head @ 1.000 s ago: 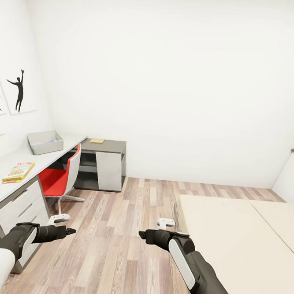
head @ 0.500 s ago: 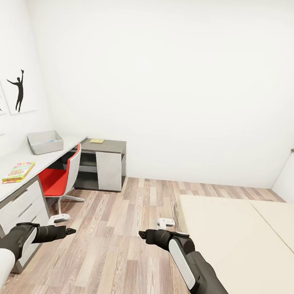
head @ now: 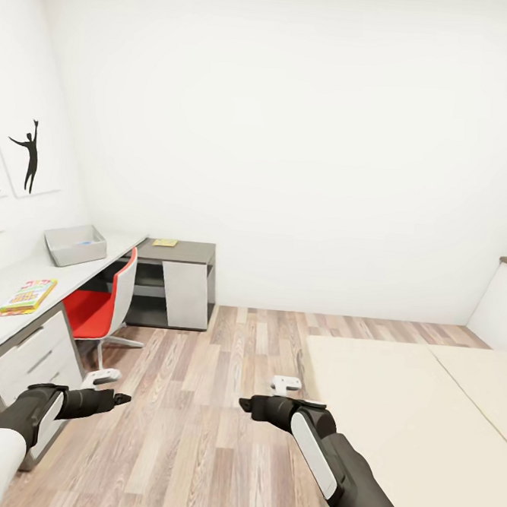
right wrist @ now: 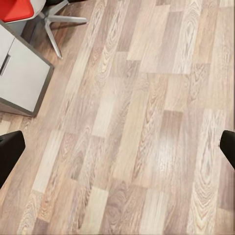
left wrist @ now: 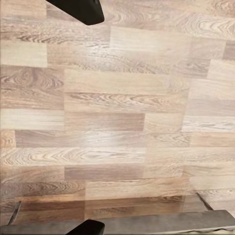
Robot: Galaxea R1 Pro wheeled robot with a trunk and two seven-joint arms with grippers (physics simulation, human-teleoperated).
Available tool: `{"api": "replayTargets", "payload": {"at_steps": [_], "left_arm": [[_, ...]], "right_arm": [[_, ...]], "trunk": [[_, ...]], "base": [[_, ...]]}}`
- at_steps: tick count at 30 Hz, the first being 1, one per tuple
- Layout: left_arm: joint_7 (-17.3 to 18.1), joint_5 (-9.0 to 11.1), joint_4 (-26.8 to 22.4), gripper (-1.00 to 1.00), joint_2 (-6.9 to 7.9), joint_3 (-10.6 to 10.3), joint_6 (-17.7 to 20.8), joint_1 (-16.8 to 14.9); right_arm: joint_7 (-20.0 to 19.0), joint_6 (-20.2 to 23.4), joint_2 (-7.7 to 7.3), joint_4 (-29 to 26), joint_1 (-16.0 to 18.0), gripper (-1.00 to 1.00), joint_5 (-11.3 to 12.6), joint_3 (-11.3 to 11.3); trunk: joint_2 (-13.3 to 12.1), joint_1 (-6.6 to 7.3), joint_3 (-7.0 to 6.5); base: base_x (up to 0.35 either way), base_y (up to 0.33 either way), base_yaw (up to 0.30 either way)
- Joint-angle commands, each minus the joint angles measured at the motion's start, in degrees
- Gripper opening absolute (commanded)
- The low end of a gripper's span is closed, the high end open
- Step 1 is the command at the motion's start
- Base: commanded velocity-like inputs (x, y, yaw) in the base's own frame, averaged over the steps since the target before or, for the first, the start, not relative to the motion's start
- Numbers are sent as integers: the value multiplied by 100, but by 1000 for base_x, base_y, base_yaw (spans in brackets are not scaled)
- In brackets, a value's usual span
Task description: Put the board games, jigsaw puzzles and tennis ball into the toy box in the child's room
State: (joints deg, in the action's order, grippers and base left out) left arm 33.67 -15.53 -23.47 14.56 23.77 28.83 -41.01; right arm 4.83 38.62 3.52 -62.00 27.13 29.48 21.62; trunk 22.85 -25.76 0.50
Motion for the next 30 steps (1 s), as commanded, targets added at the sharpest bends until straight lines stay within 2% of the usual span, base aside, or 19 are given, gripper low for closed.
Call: {"api": "replayTargets", "payload": {"at_steps": [1,30], "left_arm": [[43,-57,-8,100,-5,48,35,-4],[38,-56,-8,100,-5,48,35,-4]], "right_arm": [[52,14,-1,-5,3,100,58,8],[50,14,-6,-6,3,100,58,9]], "trunk": [[7,-3,5],[7,-3,5]], "base": [[0,-240,0],[0,-289,0]]}}
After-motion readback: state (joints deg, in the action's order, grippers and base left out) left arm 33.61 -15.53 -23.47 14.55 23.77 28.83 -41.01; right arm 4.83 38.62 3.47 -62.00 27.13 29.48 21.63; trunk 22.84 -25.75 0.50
